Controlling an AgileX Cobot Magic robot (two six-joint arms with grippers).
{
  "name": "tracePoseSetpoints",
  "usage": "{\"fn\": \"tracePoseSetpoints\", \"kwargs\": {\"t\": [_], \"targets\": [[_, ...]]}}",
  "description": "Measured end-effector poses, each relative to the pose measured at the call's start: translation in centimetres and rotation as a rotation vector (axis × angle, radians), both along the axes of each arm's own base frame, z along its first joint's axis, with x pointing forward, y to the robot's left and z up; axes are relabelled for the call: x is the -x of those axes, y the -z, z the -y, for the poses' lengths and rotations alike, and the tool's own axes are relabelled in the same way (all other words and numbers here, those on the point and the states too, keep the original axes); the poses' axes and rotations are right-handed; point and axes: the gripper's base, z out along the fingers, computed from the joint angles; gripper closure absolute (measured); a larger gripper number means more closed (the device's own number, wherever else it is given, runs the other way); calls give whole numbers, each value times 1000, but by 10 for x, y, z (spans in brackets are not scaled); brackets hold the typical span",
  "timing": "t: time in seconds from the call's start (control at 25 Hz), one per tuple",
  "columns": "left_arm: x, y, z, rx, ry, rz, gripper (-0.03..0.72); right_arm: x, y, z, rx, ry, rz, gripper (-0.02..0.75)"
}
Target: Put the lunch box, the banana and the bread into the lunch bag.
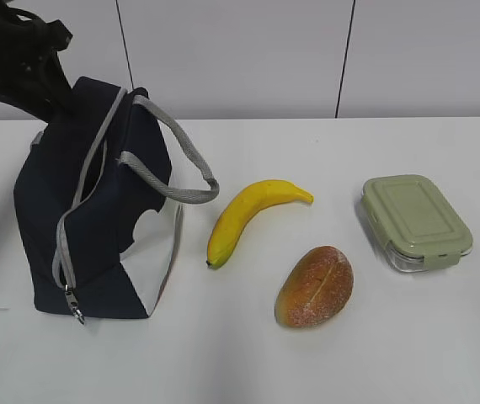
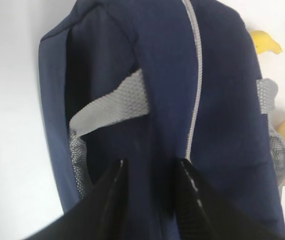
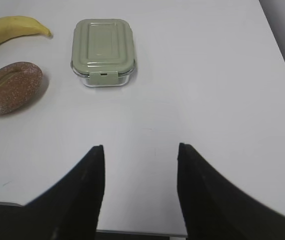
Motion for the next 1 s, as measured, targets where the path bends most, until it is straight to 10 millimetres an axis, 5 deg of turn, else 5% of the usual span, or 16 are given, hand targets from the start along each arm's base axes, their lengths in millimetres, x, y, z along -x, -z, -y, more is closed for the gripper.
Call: {"fn": "tracePoseSetpoints", "kwargs": {"t": [0.2,0.52,1.0], "targets": [[-2,6,2,0,5,-15,495,0,0,0,0,0,0,361],[-4,11,5,-3,12,-27,683,0,0,0,0,0,0,361],[-4,12,5,-6,13,-29,698,0,0,0,0,0,0,361]]}}
